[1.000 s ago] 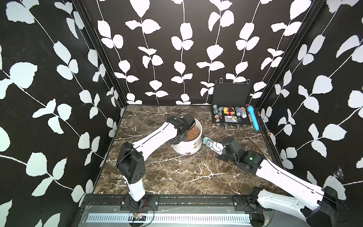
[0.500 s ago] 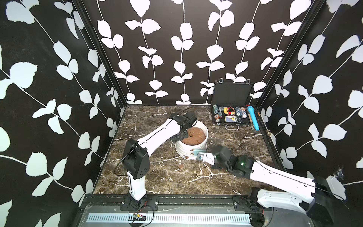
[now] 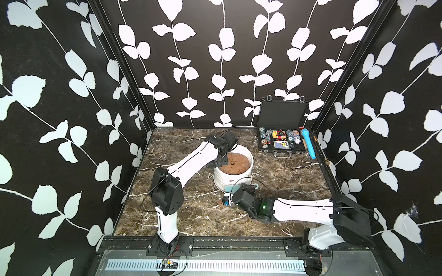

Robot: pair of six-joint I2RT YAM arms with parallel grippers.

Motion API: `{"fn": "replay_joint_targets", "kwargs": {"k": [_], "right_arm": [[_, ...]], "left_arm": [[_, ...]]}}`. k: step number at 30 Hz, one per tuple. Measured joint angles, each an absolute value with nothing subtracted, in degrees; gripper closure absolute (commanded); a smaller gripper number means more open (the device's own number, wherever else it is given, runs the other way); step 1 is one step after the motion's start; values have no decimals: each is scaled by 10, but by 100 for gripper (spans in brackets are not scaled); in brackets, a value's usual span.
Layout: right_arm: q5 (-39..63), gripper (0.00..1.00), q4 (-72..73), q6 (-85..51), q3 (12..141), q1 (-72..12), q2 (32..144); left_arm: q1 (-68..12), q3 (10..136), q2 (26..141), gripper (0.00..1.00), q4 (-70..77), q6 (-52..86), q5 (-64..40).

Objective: Scrub the dried mud off the ceramic pot
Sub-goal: Brush off the soil from the pot.

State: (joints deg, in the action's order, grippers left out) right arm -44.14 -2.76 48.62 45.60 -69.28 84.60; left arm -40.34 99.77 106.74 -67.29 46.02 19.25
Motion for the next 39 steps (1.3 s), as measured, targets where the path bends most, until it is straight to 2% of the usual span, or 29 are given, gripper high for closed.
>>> {"fn": "replay_joint_targets", "kwargs": {"k": [9, 28, 39], "right_arm": [[-437, 100, -17, 498, 472, -696, 795], [-437, 100, -48, 479, 478, -656, 863], [-440, 100, -150, 398, 460, -671, 839]], "left_arm": [[-403, 946, 1037, 100, -622, 458, 191], [-403, 907, 1013, 100, -574, 456, 191], [-403, 906, 1013, 100, -567, 441, 190]]}}
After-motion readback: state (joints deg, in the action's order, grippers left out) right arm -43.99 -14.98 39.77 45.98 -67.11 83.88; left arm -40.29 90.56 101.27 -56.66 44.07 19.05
